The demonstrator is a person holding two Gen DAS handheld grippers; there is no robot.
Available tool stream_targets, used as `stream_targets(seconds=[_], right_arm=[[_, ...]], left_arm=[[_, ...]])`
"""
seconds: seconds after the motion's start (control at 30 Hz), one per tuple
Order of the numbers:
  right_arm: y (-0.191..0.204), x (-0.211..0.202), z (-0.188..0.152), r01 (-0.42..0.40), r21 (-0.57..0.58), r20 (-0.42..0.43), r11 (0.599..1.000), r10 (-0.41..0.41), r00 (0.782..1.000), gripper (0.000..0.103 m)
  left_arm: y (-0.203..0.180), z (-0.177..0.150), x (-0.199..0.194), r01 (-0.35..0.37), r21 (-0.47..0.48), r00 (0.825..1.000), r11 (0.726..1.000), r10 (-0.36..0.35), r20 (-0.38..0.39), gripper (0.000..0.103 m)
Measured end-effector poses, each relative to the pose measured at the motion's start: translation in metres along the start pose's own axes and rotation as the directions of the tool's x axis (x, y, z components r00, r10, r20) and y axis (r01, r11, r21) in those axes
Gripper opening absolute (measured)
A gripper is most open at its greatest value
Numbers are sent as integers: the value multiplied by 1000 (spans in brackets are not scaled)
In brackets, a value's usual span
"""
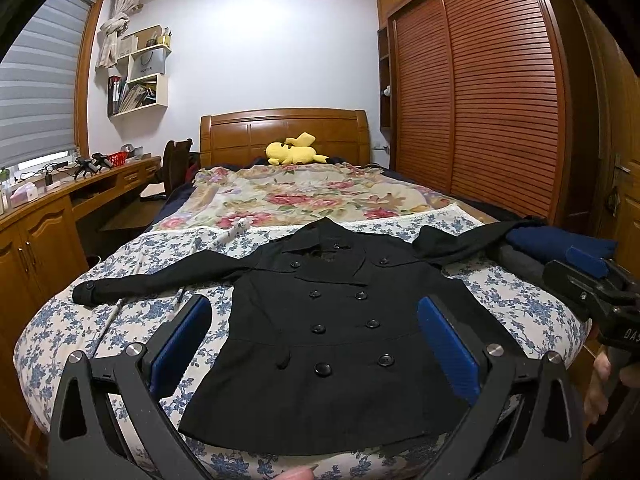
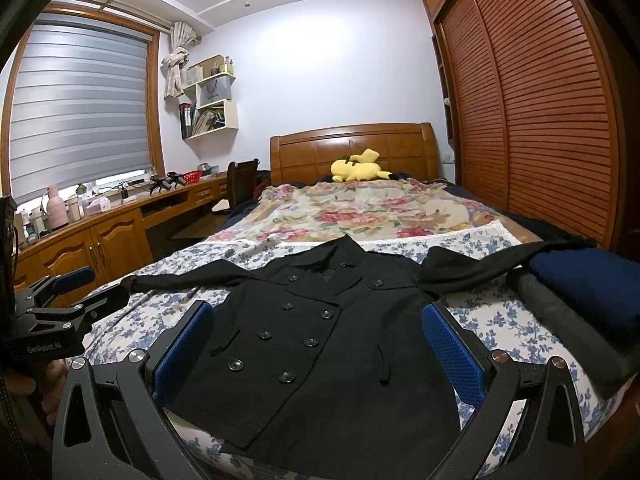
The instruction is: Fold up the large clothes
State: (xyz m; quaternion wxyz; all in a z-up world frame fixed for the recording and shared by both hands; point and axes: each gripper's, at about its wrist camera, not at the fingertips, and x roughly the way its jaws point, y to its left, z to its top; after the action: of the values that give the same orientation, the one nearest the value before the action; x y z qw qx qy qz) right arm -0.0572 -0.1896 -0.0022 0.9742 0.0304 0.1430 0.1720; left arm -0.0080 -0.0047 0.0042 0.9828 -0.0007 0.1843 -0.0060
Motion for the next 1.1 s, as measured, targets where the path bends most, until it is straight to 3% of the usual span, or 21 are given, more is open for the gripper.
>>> stream_targets(seconds=[1.1], right_arm=[[0, -4, -1, -7, 5, 12, 1000, 7, 1000, 103]], left_arm=[[-9, 5, -10, 6, 19, 1000, 1000, -6, 21, 103]])
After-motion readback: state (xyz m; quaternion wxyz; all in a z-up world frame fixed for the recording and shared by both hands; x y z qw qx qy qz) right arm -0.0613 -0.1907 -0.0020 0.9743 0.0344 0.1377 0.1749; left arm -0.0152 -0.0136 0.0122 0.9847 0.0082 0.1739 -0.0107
